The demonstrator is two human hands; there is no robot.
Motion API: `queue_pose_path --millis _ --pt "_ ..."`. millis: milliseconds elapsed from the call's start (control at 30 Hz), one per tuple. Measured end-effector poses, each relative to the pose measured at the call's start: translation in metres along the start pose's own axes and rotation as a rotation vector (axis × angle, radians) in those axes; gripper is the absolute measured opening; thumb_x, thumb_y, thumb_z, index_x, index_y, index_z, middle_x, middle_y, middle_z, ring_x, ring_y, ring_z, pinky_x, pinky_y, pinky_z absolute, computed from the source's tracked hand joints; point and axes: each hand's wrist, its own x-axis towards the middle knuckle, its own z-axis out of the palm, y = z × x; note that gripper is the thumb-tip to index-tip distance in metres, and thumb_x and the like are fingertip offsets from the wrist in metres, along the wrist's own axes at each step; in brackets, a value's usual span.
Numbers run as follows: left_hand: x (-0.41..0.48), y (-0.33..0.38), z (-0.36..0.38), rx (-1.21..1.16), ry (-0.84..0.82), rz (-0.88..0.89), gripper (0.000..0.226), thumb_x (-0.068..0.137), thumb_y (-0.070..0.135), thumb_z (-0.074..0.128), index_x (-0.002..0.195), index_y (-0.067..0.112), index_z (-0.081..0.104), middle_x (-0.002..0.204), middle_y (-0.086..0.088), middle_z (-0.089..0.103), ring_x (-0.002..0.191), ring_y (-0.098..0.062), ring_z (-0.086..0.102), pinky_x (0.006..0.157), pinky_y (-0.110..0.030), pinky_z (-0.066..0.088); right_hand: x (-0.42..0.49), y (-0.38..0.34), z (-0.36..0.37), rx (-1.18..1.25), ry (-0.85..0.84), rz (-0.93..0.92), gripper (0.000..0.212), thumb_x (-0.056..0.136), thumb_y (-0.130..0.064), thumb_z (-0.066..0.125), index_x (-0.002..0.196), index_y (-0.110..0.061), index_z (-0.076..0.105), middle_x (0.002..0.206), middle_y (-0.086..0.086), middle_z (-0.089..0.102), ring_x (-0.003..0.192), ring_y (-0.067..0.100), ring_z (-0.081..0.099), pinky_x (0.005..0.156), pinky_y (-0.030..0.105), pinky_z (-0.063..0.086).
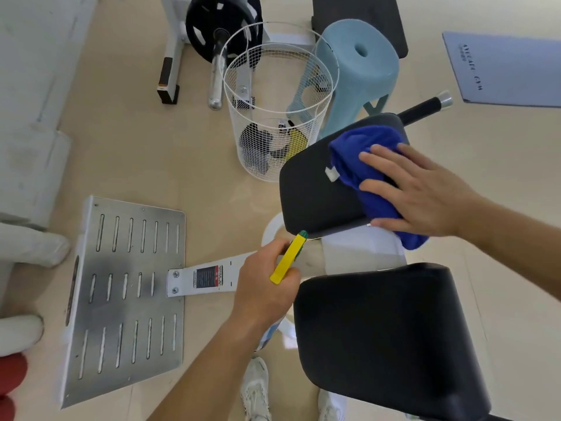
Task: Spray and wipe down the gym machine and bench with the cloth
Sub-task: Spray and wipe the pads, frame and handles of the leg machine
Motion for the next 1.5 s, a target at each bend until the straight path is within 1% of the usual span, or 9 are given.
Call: queue_pose_path --millis 133,400,667,833,967,1067,1200,1300,1500 --pt "0.005 -0.001 0.0 -0.007 0.006 -0.02 0.02 0.084 0.024 0.056 0.088 0.043 0.062 0.083 0.007 0.068 0.082 -0.014 0.063 0.063 -0.037 0.059 0.033 -0.018 -0.001 -0.147 -0.143 -0.181 0.061 0.103 -0.06 0.024 0.137 -0.014 0.043 0.154 0.025 0.033 0.143 0.051 0.026 0.115 0.06 0.026" --pt "0.01 0.004 -0.004 -0.026 0.041 0.007 0.015 0.084 0.019 0.054 0.092 0.018 0.067 0.078 -0.005 0.065 0.072 -0.023 0.059 0.063 -0.049 0.055 0.077 -0.086 0.007 -0.232 -0.193 -0.238 0.055 0.1 -0.045 0.044 0.141 -0.009 0.036 0.143 0.023 0.039 0.13 0.046 0.037 0.1 0.053 0.036" --pt "0.007 -0.006 -0.009 -0.04 0.078 -0.054 0.017 0.082 0.025 0.052 0.091 0.024 0.067 0.07 0.003 0.062 0.067 -0.011 0.057 0.057 -0.016 0.048 0.124 -0.131 0.03 -0.171 -0.205 -0.194 0.057 0.094 -0.058 0.05 0.134 -0.019 0.05 0.125 0.008 0.046 0.117 0.03 0.043 0.093 0.042 0.035" --pt "0.003 0.0 -0.008 0.001 0.035 -0.064 0.021 0.081 0.026 0.053 0.096 0.027 0.068 0.079 0.005 0.066 0.075 -0.009 0.062 0.063 -0.025 0.055 0.087 -0.085 0.002 0.009 -0.096 0.046 0.057 0.088 -0.066 0.049 0.127 -0.025 0.051 0.124 0.009 0.049 0.11 0.029 0.044 0.089 0.045 0.038" --pt "0.009 0.01 -0.008 0.071 0.013 -0.065 0.015 0.089 0.016 0.061 0.098 0.025 0.068 0.086 -0.002 0.068 0.078 -0.018 0.061 0.07 -0.047 0.059 0.046 -0.054 -0.022 0.041 -0.071 0.183 0.043 0.088 -0.062 0.052 0.109 -0.025 0.054 0.107 0.005 0.053 0.095 0.025 0.046 0.083 0.043 0.041" --pt "0.02 0.028 -0.008 0.1 -0.026 -0.03 0.015 0.089 0.013 0.062 0.098 0.023 0.068 0.086 -0.006 0.068 0.078 -0.024 0.061 0.07 -0.054 0.056 0.021 -0.027 -0.031 0.237 -0.11 0.47 0.034 0.089 -0.059 0.056 0.099 -0.027 0.05 0.094 -0.002 0.053 0.083 0.016 0.047 0.078 0.037 0.048" --pt "0.042 0.057 -0.007 0.154 -0.101 0.038 0.018 0.089 0.009 0.063 0.098 0.023 0.068 0.085 -0.004 0.069 0.078 -0.025 0.063 0.068 -0.044 0.053 -0.012 -0.005 -0.036 0.868 0.08 0.932 0.029 0.085 -0.042 0.073 0.094 -0.02 0.056 0.083 -0.002 0.058 0.074 0.014 0.056 0.065 0.027 0.044" --pt "0.058 0.074 -0.004 0.178 -0.137 0.079 0.016 0.088 0.009 0.064 0.095 0.023 0.067 0.079 -0.005 0.066 0.073 -0.025 0.06 0.059 -0.032 0.043 -0.031 -0.007 -0.038 1.132 0.279 1.179 0.037 0.082 -0.03 0.079 0.105 -0.021 0.053 0.092 -0.005 0.06 0.08 0.01 0.059 0.058 0.025 0.046" --pt "0.086 0.092 0.007 0.245 -0.147 0.077 0.009 0.086 0.015 0.063 0.084 0.024 0.061 0.073 -0.002 0.062 0.072 -0.028 0.059 0.057 -0.033 0.04 -0.031 0.001 -0.043 1.429 0.535 1.425 0.06 0.07 -0.028 0.089 0.116 -0.027 0.051 0.106 -0.01 0.059 0.097 0.013 0.063 0.079 0.038 0.059"
